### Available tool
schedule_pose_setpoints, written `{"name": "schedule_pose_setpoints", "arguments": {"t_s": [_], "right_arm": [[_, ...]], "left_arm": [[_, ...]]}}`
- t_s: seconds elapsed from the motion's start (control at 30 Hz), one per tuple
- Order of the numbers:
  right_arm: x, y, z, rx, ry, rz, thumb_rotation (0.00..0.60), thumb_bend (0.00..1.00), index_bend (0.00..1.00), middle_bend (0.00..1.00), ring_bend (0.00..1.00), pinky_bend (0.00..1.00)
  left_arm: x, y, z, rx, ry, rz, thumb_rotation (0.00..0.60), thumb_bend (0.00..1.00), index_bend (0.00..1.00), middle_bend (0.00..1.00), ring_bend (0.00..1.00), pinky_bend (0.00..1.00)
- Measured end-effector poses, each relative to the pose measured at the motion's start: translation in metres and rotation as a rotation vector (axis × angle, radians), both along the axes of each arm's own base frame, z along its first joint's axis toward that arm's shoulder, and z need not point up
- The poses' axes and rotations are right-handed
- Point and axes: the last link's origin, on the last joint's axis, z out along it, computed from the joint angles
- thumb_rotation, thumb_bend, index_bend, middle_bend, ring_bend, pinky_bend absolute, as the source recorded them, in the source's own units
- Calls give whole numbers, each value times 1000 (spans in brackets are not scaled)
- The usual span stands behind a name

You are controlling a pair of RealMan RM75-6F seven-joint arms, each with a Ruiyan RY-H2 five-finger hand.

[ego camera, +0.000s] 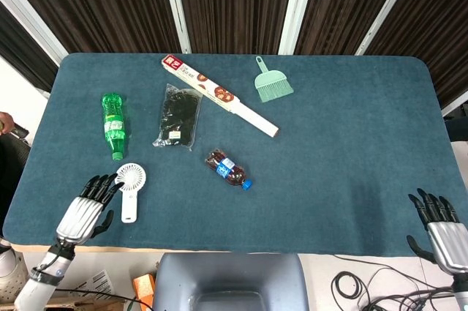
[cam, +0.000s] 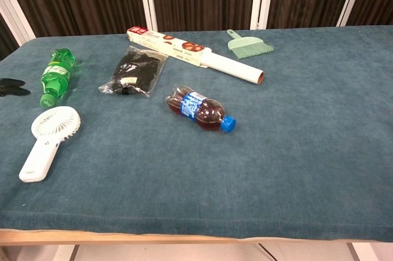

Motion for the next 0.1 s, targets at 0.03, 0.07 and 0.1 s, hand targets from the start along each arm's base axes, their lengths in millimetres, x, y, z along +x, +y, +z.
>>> {"name": "schedule_pose_setpoints", "arguments": {"t_s": [0.03,0.07,0.1], "right_arm": [[0,0,0,0,0,0,600,286,0,0,0,0],[0,0,0,0,0,1,600,286,0,0,0,0],[0,1,0,0,0,2,600,286,0,0,0,0]], "left_arm": [[1,-4,3,7,-2,-6,600,542,29,0,0,83],[2,-7,4,13,-3,-9,600,541,12,0,0,83],[3,-9,6,17,-2,-12,600,541,5,0,0,83]]}}
